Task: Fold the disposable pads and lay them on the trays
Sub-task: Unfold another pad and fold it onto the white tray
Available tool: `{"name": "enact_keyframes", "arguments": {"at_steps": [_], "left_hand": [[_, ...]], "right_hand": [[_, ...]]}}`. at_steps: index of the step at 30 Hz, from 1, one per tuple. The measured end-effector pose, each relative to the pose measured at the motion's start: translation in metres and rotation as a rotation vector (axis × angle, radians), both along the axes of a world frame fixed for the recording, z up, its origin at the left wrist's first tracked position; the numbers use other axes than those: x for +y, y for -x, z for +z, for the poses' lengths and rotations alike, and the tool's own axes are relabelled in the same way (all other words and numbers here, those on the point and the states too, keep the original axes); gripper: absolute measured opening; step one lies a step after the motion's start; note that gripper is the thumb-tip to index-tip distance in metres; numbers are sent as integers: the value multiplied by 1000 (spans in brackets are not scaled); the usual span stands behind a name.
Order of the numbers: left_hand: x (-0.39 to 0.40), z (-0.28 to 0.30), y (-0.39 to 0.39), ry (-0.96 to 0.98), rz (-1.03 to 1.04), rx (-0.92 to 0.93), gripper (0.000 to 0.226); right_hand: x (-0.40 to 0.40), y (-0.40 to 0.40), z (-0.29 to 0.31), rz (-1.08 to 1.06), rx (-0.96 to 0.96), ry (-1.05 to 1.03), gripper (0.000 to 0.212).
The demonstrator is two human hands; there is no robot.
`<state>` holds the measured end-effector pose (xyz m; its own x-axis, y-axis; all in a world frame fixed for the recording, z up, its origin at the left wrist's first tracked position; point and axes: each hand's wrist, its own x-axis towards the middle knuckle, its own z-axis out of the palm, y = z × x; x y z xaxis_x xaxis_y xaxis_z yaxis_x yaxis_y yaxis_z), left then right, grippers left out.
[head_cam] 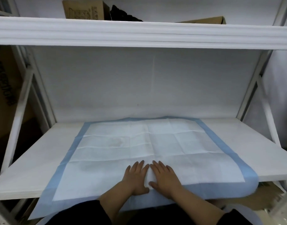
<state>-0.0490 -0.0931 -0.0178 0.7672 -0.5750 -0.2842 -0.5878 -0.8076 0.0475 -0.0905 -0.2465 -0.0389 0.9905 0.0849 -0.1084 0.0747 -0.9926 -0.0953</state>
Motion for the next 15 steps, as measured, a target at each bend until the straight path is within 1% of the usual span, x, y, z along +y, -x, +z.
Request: {"name": "enact_keyframes", "arguments": {"at_steps": [2,3,5,6,7,8,11,12,15], "left_hand": [[3,-9,9,-4,-11,-45,95],[5,-12,13,-3,-13,-67,96],[6,-18,23,-15,-10,-95,98],[6,-21,27,-32,-4,-108,101],[6,-25,31,-56,2,-124,105],[7,-30,34,-81,7,-142,109],[9,-41,41,-150,4,-178,118],[10,-43,43,-163,0,-188,119],[11,-47,47,-175,10,-214,119]], "right_hand": [[1,8,-11,12,-128,46,89],[2,11,-11,20,-182,50,92],[3,19,-17,43,-113,85,96],[3,22,-20,57,-127,119,93],[3,26,-23,71,-190,153,94],[4,30,-21,84,-230,185,99],[2,39,-32,163,-58,233,105],[2,41,-33,184,-43,260,105],[1,42,-39,190,-78,354,111]]}}
